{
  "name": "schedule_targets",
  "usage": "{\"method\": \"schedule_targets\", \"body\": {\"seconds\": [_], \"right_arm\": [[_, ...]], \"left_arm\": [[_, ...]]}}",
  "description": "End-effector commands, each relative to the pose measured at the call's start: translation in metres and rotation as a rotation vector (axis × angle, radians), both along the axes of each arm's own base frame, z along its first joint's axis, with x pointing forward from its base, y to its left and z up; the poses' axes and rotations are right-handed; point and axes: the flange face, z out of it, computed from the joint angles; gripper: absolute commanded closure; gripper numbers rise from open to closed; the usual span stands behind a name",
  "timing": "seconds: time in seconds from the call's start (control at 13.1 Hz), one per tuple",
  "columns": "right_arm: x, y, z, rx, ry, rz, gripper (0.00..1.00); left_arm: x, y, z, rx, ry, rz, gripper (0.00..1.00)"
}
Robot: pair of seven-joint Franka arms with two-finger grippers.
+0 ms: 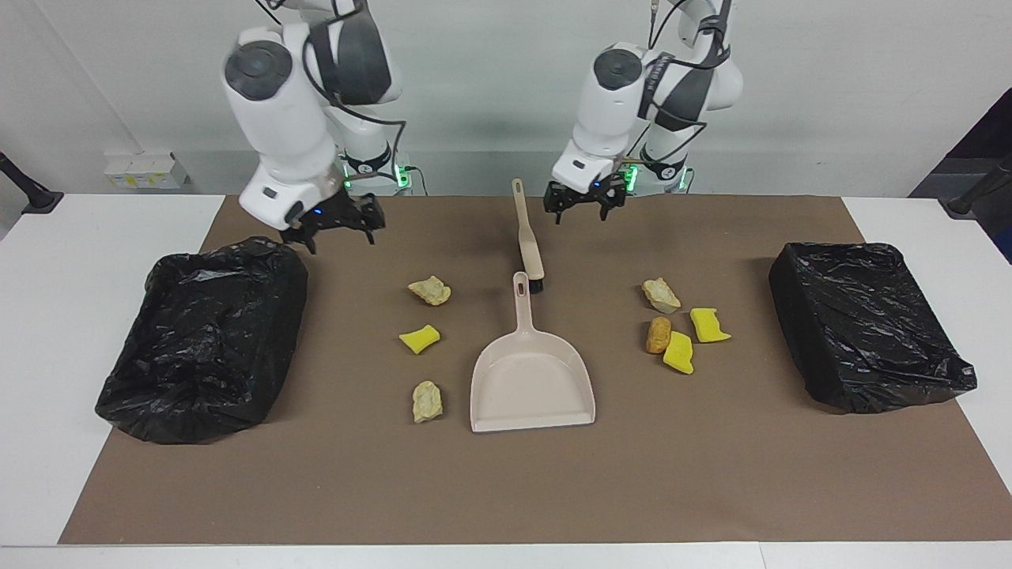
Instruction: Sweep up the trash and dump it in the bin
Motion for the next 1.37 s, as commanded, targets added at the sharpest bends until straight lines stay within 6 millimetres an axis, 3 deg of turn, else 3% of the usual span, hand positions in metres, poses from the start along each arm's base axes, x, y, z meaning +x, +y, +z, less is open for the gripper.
{"method": "schedule_targets", "body": {"seconds": [0.0, 0.23, 0.38, 0.53, 0.99, 1.07, 1.3], "right_arm": [[0.019, 0.038, -0.021, 0.013, -0.008, -0.032, 0.0], [0.024, 0.08, -0.044, 0.021, -0.016, 0.022, 0.0], [0.017, 0.124, -0.059, 0.025, -0.03, 0.048, 0.0], [0.019, 0.138, -0.069, 0.038, -0.05, 0.026, 0.0], [0.01, 0.23, -0.138, 0.06, -0.097, -0.005, 0.0], [0.006, 0.24, -0.147, 0.057, -0.098, -0.031, 0.0], [-0.002, 0.262, -0.16, 0.075, -0.136, -0.044, 0.0]], "left_arm": [[-0.051, -0.021, -0.045, 0.013, -0.045, 0.011, 0.0], [-0.072, -0.043, -0.046, -0.002, -0.087, 0.041, 0.0], [-0.077, -0.046, -0.051, 0.0, -0.075, 0.035, 0.0], [-0.1, -0.058, -0.076, -0.008, -0.05, -0.014, 0.0], [-0.135, -0.071, -0.11, -0.026, -0.02, -0.023, 0.0], [-0.137, -0.076, -0.117, -0.048, -0.013, -0.022, 0.0], [-0.126, -0.075, -0.109, -0.041, -0.029, -0.025, 0.0]]}}
